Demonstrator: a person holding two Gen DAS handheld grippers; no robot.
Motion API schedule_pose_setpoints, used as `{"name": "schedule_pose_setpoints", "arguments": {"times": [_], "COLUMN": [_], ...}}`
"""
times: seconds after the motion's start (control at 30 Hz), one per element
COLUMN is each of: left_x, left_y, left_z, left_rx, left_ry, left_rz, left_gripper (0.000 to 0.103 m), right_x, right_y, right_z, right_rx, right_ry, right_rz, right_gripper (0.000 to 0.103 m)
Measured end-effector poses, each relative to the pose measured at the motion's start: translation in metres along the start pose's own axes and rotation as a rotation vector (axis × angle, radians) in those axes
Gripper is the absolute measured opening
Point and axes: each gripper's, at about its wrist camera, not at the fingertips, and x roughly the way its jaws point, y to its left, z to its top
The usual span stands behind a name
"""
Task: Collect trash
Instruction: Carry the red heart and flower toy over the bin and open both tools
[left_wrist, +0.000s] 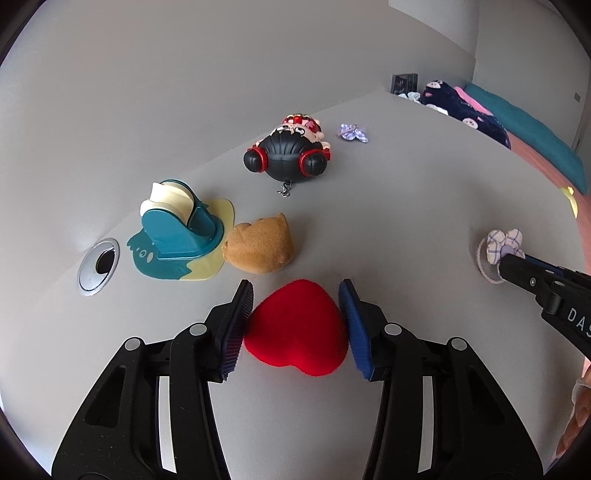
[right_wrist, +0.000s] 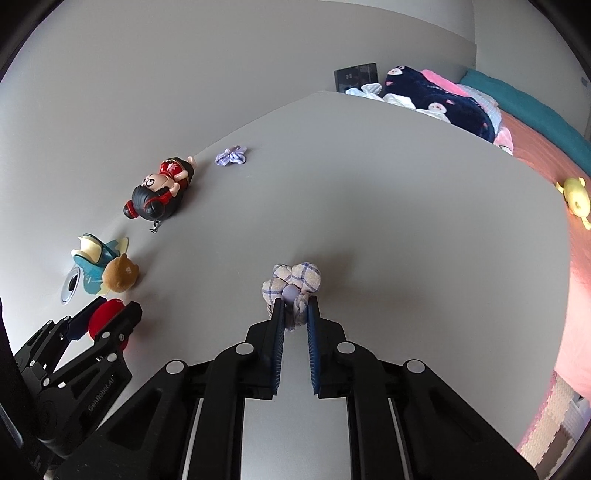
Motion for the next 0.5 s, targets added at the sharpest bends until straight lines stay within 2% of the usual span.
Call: {"name": "schedule_pose_setpoints", "arguments": {"times": [0.27,0.5], "left_x": [-0.029,-0.055], "left_y": [-0.022,-0.063], "left_z": [-0.011,-0.019], "left_rx": [0.045,0.097], "left_ry": [-0.016,-0.040], "left_rz": [-0.014,-0.051], "left_gripper": [0.048,0.048], "right_x": [-0.037,-0.076], "right_y": [-0.021,-0.058], "right_z": [-0.012,-0.028], "right_rx": [0.032,0.078], "right_ry": [-0.040,-0.073], "right_rz": [0.038,0.043], "right_gripper": [0.013,0.013]}}
